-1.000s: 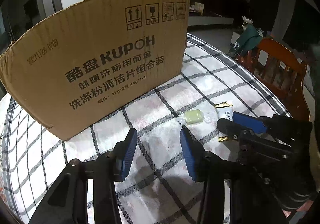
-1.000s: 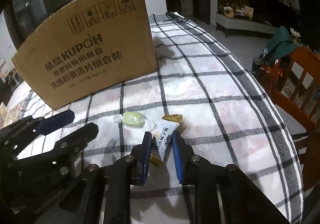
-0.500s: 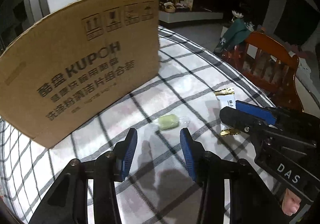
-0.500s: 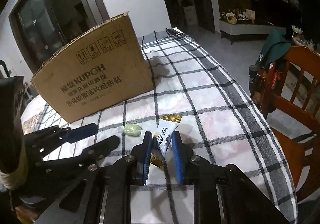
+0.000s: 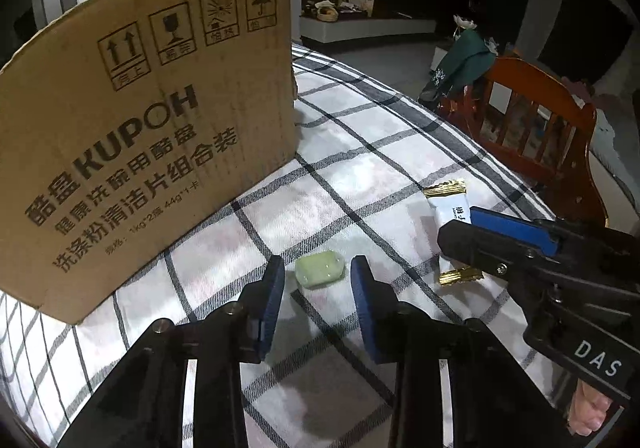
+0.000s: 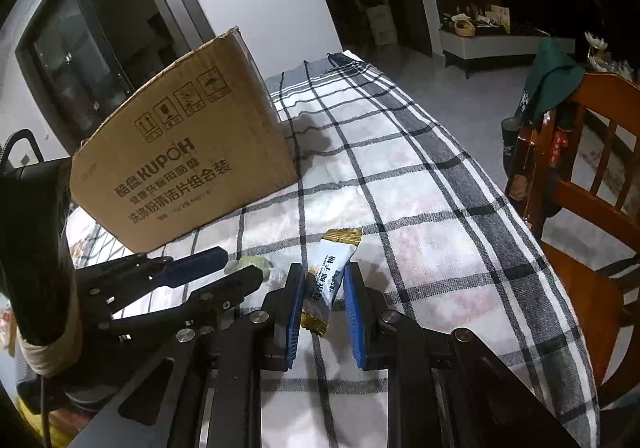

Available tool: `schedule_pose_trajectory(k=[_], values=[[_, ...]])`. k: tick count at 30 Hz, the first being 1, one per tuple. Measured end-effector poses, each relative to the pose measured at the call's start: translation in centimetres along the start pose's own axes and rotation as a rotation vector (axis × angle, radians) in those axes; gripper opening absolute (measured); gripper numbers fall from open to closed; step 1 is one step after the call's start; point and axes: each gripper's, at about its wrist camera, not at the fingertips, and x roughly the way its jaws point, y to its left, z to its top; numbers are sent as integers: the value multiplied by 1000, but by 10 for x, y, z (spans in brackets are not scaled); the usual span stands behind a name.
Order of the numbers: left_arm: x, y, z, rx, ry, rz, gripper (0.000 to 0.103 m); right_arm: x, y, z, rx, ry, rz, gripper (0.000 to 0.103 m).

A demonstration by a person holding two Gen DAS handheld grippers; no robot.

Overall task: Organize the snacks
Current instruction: 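Grasp the pale green candy with the left tool while the right tool grasps the white-and-gold packet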

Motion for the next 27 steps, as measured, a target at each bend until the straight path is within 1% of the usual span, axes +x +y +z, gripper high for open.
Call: schedule_pose_trajectory(k=[4,6,10,11,12,16,18,20,24,27], values=[[5,-2,0,9,8,6,34,3,0,0,-1,3,8,21],[8,-3,-1,10,10,14,34,3,0,-1,-2,5,11,15],[11,-5,0,7,8,23,34,6,-1,-1,3,13,26,15],[12,-6,1,5,7,26,29,7,-2,-1,11,19,34,15],[12,-6,0,4,9,35,27,8,-4,-1,17,22,36,15],[12,-7,0,4,-1,45,26,10,-8,-3,27,28,43,12],[7,-6,-1,-22,-12,47,26,10,-8,-3,30,26,49,12],[2,-4,-2,-47,-19,51,26,9,-8,-4,31,23,62,9],[-11,0,-7,-99,-46,52,26,4,-7,-4,29,14,72,8],[-16,0,-9,-114,-51,50,26,2,-8,-4,31,17,76,8]])
